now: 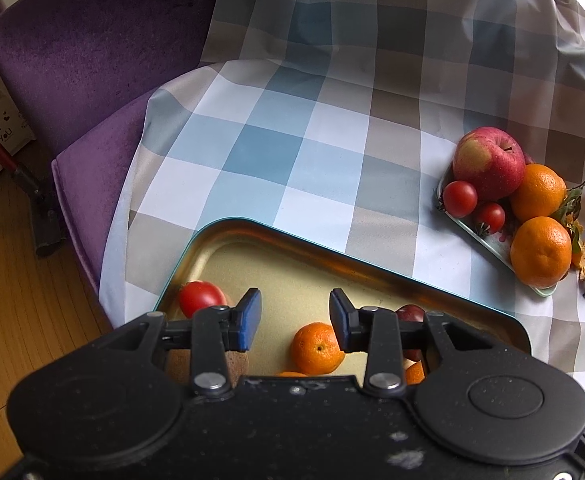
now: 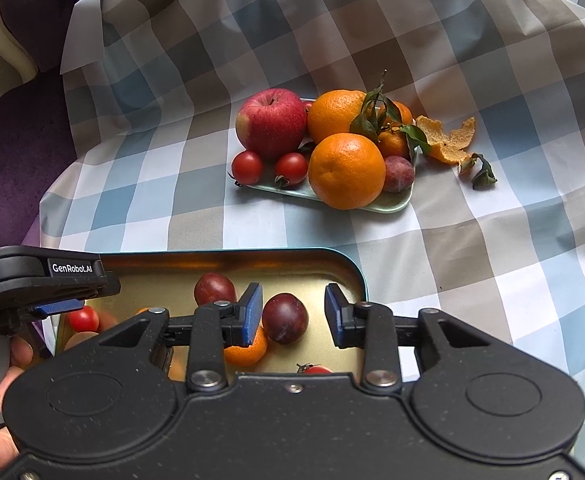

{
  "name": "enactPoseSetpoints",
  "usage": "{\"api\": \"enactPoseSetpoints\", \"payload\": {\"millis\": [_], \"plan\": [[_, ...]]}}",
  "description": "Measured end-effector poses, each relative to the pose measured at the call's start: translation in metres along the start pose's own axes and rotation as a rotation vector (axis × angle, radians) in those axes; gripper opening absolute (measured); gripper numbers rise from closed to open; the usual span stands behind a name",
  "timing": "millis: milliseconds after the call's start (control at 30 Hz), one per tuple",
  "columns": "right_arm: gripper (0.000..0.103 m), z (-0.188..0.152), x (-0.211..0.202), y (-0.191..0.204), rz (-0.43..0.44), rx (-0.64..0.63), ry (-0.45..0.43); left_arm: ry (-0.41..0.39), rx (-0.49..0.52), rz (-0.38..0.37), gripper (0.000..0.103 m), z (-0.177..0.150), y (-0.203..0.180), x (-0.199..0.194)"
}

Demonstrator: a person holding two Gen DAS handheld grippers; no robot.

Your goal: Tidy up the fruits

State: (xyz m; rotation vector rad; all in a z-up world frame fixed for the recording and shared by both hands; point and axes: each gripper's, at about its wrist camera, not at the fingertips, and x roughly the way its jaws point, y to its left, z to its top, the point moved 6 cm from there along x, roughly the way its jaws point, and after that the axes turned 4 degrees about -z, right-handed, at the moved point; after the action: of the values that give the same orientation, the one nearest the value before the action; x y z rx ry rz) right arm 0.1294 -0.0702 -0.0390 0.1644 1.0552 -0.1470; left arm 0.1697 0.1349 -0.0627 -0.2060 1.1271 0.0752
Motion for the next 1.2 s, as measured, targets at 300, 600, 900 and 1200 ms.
{"api": "enactPoseSetpoints", "payload": {"millis": [300,600,900,1200], "plan": [[0.044,-0.02,-0.019,-0.002,-0.008,-0.011,0.0,-0.06,0.123,0.016,0.037,-0.021,-0.012,-0.024],[0.043,-0.046,-0.038,-0.001,-0.015,-0.047,-0.025,-0.084,0.185,0.028,0.038,-0.056,-0.013,-0.046],[0.043,-0.072,-0.052,-0.007,-0.012,-0.04,-0.051,-0.095,0.185,0.03,0.038,-0.09,-0.003,-0.071],[0.043,-0.088,-0.062,-0.01,-0.018,-0.06,-0.061,-0.128,0.198,0.047,0.04,-0.113,0.001,-0.093]]}}
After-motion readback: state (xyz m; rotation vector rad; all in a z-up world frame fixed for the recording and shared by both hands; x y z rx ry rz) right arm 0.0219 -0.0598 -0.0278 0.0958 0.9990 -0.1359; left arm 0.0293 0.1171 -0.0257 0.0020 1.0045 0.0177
